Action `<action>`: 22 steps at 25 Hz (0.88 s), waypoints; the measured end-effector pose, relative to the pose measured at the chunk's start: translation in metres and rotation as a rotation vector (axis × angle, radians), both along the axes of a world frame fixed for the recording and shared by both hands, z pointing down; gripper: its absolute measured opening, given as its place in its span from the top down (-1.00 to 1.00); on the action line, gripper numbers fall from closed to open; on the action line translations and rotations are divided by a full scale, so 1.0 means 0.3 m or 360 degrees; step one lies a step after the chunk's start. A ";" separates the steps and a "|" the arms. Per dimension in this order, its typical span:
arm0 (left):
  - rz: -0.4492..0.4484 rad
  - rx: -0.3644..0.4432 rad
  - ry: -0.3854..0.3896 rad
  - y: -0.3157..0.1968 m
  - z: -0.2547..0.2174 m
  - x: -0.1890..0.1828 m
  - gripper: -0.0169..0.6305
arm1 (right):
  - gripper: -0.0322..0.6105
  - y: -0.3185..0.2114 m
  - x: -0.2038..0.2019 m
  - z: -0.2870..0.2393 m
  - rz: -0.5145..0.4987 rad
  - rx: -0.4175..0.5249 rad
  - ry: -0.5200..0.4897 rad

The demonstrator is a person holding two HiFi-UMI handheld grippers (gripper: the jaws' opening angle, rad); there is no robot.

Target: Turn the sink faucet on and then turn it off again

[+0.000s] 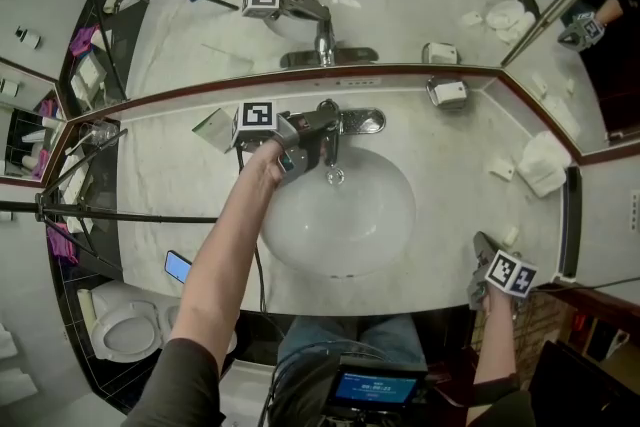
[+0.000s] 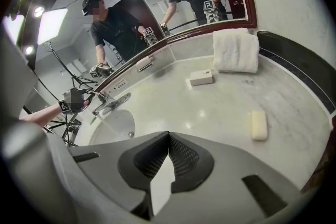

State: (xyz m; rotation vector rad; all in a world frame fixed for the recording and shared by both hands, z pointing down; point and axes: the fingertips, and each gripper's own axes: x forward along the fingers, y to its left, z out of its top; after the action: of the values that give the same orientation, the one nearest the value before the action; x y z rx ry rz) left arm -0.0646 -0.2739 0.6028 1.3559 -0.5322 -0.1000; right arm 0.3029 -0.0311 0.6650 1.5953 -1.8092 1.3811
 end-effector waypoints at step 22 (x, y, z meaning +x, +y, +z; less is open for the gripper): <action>0.0001 0.0084 -0.0171 0.092 -0.097 -0.021 0.66 | 0.88 0.030 0.055 -0.093 0.0028 0.0101 -0.0030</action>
State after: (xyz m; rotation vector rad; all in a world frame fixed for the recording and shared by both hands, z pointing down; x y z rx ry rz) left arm -0.0709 -0.2464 0.5738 1.4186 -0.6230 -0.0408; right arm 0.3194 -0.0220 0.6372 1.6388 -1.8721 1.3634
